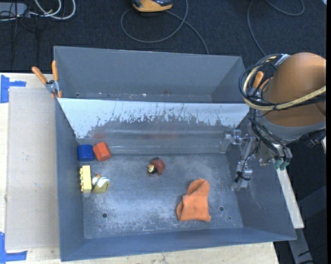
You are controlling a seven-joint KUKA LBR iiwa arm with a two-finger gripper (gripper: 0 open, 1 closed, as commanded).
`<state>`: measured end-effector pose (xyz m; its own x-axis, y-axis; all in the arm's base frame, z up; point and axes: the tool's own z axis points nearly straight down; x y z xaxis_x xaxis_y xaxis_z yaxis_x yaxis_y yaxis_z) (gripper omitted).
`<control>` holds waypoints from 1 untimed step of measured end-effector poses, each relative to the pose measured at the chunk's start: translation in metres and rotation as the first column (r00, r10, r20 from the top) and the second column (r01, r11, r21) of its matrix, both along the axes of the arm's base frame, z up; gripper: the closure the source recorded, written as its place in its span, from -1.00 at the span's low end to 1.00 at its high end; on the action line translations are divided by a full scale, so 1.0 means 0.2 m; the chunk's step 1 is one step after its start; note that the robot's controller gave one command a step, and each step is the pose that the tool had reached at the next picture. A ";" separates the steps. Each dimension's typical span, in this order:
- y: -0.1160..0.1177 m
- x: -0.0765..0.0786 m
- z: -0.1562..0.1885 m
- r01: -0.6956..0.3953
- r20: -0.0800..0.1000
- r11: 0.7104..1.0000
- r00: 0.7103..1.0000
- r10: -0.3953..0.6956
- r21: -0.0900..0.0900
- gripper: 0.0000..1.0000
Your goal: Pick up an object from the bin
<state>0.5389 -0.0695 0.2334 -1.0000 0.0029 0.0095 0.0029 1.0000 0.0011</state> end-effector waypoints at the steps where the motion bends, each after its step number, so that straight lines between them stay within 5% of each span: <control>1: 0.00 0.01 0.02 -0.002 0.008 1.000 1.000 0.002 -0.001 -1.00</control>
Offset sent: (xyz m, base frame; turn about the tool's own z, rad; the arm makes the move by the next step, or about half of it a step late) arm -0.0007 0.0421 -0.1456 -0.1425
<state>0.5401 -0.0692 0.2379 -1.0000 0.0010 0.0013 0.0010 1.0000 0.0002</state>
